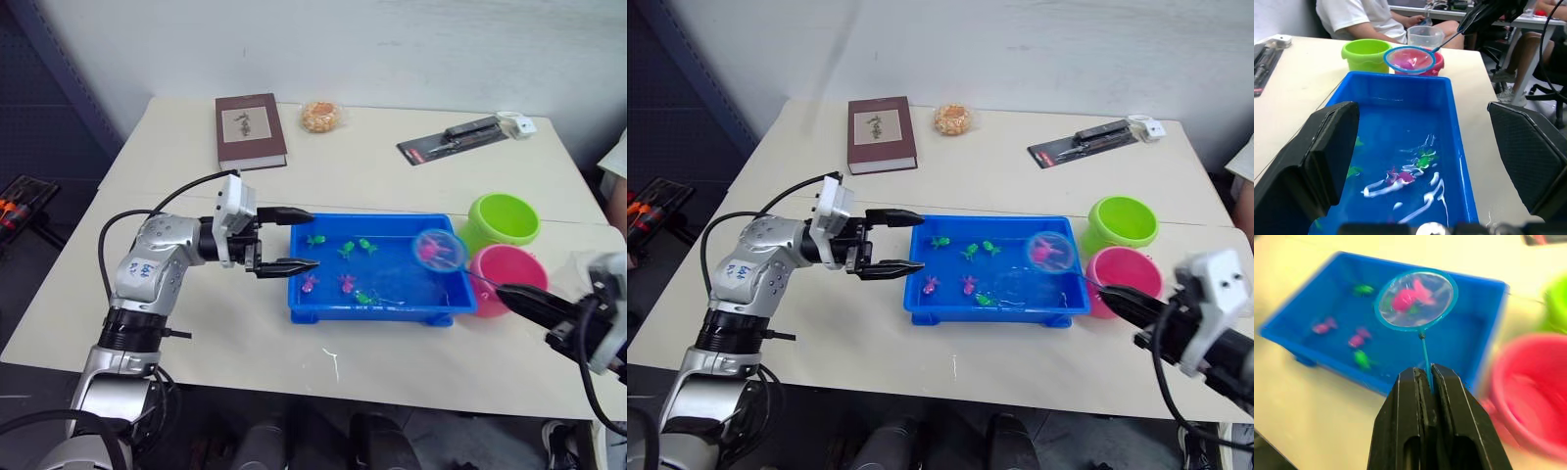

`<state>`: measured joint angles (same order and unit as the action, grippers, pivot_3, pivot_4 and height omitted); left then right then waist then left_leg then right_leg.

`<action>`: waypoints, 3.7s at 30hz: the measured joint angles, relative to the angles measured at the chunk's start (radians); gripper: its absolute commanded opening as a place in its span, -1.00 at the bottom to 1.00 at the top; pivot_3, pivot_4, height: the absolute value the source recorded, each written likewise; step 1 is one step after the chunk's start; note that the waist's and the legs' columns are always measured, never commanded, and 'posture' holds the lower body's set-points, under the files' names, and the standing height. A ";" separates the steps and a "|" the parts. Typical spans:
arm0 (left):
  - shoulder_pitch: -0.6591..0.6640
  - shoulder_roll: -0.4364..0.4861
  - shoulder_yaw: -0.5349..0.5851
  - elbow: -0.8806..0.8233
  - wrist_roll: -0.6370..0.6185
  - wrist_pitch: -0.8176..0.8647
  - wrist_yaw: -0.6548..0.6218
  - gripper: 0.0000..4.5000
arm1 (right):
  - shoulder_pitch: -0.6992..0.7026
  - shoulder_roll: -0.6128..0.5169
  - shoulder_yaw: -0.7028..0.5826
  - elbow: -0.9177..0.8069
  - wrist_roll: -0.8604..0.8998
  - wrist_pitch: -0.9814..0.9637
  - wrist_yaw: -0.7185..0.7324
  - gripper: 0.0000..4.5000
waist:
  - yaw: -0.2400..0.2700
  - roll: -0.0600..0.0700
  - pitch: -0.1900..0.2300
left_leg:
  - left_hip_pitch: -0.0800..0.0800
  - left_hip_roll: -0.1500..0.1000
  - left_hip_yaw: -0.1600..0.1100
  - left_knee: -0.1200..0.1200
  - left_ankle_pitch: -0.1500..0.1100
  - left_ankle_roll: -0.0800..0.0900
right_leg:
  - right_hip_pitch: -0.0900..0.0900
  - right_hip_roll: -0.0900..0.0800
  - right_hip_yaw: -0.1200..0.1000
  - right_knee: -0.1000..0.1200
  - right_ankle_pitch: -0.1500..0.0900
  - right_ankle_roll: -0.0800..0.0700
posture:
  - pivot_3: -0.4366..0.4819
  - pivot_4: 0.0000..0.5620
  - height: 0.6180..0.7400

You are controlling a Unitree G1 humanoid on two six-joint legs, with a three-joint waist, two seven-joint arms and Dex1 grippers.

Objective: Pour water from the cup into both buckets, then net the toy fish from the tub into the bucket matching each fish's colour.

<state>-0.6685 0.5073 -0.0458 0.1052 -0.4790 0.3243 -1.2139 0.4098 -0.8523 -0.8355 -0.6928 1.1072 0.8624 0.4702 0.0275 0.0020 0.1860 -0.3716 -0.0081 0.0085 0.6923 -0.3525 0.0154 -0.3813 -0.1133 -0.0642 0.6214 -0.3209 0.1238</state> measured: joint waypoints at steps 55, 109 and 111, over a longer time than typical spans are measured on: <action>0.185 0.184 0.127 -0.033 0.013 0.001 -0.008 1.00 | -0.359 -0.283 0.575 0.092 -0.421 -0.286 0.198 -1.00 | -0.013 0.003 0.002 | 0.010 0.001 0.000 -0.007 0.002 -0.002 | 0.005 -0.002 0.009 -0.003 -0.001 -0.002 | -0.05 -0.47 0.97; 0.278 0.150 0.144 -0.214 -0.023 0.101 0.130 1.00 | -1.016 -0.220 1.115 0.625 -1.138 -0.620 0.746 -1.00 | -0.029 0.003 0.002 | -0.003 0.001 0.004 -0.004 0.002 -0.003 | -0.010 -0.001 0.001 0.003 -0.001 -0.001 | -0.05 -0.47 0.97; 0.278 0.150 0.143 -0.214 -0.024 0.101 0.130 1.00 | -1.015 -0.181 1.113 0.624 -1.124 -0.620 0.761 -1.00 | -0.029 0.003 0.002 | -0.003 0.001 0.004 -0.003 0.002 -0.004 | -0.010 0.000 0.001 0.004 -0.001 -0.001 | -0.05 -0.47 0.97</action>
<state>-0.3905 0.6578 0.0976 -0.1089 -0.5028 0.4255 -1.0839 -0.6054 -1.0330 0.2777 -0.0692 -0.0165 0.2428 1.2315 -0.0016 0.0054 0.1878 -0.3743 -0.0071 0.0122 0.6894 -0.3504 0.0118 -0.3908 -0.1137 -0.0633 0.6253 -0.3216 0.1225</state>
